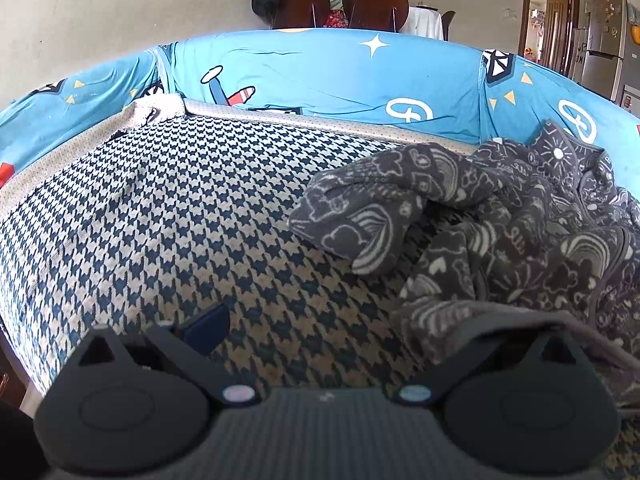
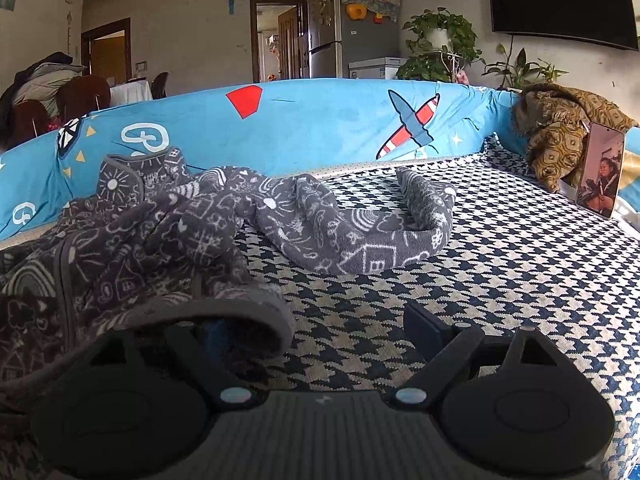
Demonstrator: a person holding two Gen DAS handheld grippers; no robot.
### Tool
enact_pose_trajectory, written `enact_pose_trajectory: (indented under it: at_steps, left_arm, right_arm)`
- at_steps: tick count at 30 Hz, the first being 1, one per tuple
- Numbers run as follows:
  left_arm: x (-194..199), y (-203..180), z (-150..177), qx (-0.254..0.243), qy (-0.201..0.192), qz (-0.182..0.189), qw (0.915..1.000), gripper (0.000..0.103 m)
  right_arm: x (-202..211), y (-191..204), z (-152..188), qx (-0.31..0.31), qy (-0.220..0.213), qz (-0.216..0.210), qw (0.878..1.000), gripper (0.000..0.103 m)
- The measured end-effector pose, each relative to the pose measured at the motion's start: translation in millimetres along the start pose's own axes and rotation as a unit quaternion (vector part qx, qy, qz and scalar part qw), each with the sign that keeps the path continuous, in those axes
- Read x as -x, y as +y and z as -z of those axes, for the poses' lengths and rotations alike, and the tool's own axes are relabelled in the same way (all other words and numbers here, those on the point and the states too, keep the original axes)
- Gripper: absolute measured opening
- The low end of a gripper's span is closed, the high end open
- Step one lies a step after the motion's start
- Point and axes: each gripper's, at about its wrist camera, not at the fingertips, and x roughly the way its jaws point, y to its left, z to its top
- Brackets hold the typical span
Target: Fold clothes
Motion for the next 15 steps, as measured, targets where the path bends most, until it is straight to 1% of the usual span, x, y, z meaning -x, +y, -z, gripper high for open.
enact_pose_trajectory:
  at_steps: [7, 12, 15]
  left_arm:
    - [-6.9, -7.2, 4.1, -0.012, 0.009, -0.004, 0.9999, 0.103]
    - [-12.7, -14.5, 7.1, -0.026, 0.011, -0.013, 0.9995, 0.103]
    - [-10.6, -16.5, 5.2, -0.032, -0.003, -0.029, 0.9991, 0.103]
  right_arm:
    - [-27.8, 6.1, 2.7, 0.007, 0.024, 0.037, 0.999, 0.088]
    - [-37.7, 7.0, 3.0, 0.009, 0.043, 0.060, 0.997, 0.088]
    - [-33.2, 6.9, 3.1, 0.011, 0.028, 0.088, 0.996, 0.087]
